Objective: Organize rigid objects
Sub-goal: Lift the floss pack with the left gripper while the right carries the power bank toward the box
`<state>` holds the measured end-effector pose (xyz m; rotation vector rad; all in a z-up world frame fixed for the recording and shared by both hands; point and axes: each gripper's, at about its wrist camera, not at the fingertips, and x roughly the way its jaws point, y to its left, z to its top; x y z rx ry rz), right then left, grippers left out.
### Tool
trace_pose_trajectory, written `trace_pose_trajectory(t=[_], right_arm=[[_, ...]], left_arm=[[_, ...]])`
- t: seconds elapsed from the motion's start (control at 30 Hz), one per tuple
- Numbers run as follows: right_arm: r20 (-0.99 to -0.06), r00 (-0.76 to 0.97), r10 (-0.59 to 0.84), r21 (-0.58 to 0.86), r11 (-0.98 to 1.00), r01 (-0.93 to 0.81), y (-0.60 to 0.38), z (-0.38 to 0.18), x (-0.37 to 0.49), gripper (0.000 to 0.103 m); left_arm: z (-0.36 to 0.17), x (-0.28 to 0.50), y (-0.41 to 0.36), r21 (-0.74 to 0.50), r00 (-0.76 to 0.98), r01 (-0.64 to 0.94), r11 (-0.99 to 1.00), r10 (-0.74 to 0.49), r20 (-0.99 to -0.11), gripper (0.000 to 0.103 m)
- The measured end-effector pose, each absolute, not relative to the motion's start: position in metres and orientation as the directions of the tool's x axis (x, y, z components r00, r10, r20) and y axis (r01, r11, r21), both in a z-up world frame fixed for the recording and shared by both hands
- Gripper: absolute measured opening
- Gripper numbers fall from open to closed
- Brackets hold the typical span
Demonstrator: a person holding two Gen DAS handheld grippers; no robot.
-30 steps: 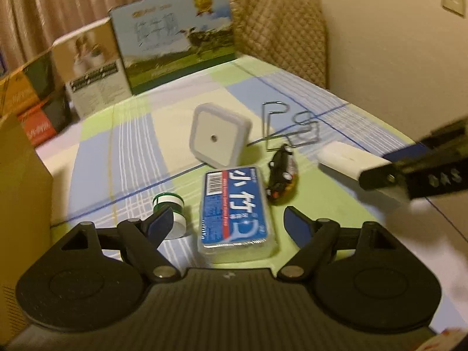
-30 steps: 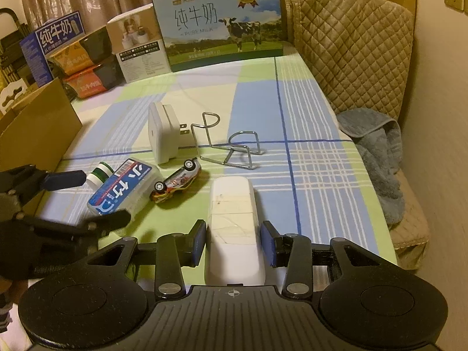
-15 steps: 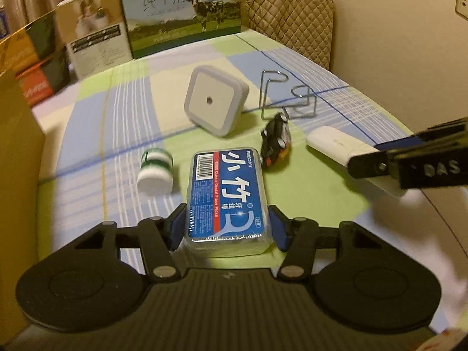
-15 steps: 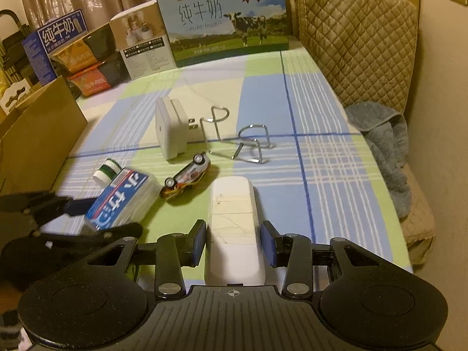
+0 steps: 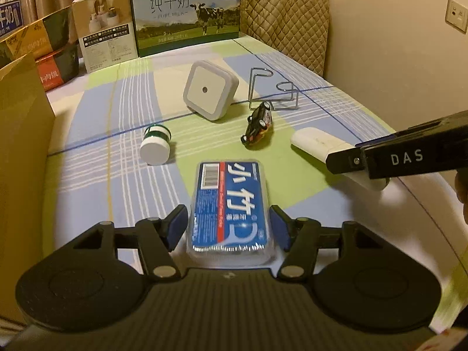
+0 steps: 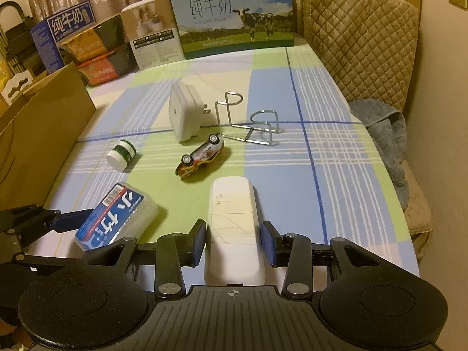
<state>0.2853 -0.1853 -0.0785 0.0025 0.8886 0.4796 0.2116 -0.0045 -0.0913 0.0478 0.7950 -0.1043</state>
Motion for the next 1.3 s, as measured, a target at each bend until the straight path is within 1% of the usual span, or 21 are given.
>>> trace_pose_trajectory(t=[0.23,0.3,0.37,0.67,0.8,0.9,0.93,1.13,1.3], right_arm=[[-0.742,0.529,0.412,0.201,0.889,-0.412,-0.182,-0.079,0.289,0.037],[-0.741,0.527,0.416,0.202,0.887,-0.416,-0.181,-0.079,0.289,0.037],[-0.743,0.524,0.417,0.201,0.885,-0.419,-0.179,-0.079,0.289,0.037],[-0.770,0.507,0.388,0.165,0.888,-0.429,-0.174,-0.089,0.291,0.037],[-0.778,0.514,0.361,0.115,0.887,-0.448,-0.167,-0.094,0.292,0.037],[-0.777,0.536,0.329,0.033,0.873,-0.487,-0.157,-0.097,0.290,0.037],[-0.776,0.540,0.327,0.026,0.871,-0.490,-0.156,-0.097,0.290,0.037],[-0.779,0.530,0.334,0.053,0.878,-0.476,-0.157,-0.098,0.293,0.037],[-0.743,0.560,0.366,0.124,0.898,-0.422,-0.169,-0.085,0.291,0.037]], left_arm=[[-0.095,0.223,-0.005,-0.008,0.693,0.109,0.994,-0.082,-0.716,0.056],[-0.097,0.225,-0.005,-0.012,0.685,0.112,0.994,-0.086,-0.723,0.054],[-0.097,0.226,-0.005,-0.012,0.682,0.113,0.994,-0.087,-0.726,0.053],[-0.097,0.226,0.001,-0.023,0.676,0.069,0.997,-0.064,-0.734,0.053],[-0.097,0.226,0.002,-0.028,0.678,0.066,0.997,-0.065,-0.732,0.053],[-0.097,0.225,0.002,-0.030,0.679,0.065,0.997,-0.066,-0.731,0.053],[-0.097,0.225,0.002,-0.031,0.679,0.065,0.997,-0.066,-0.731,0.053],[-0.097,0.225,0.002,-0.034,0.679,0.063,0.997,-0.068,-0.731,0.053],[-0.085,0.220,0.001,-0.045,0.697,0.075,0.996,-0.085,-0.712,0.053]])
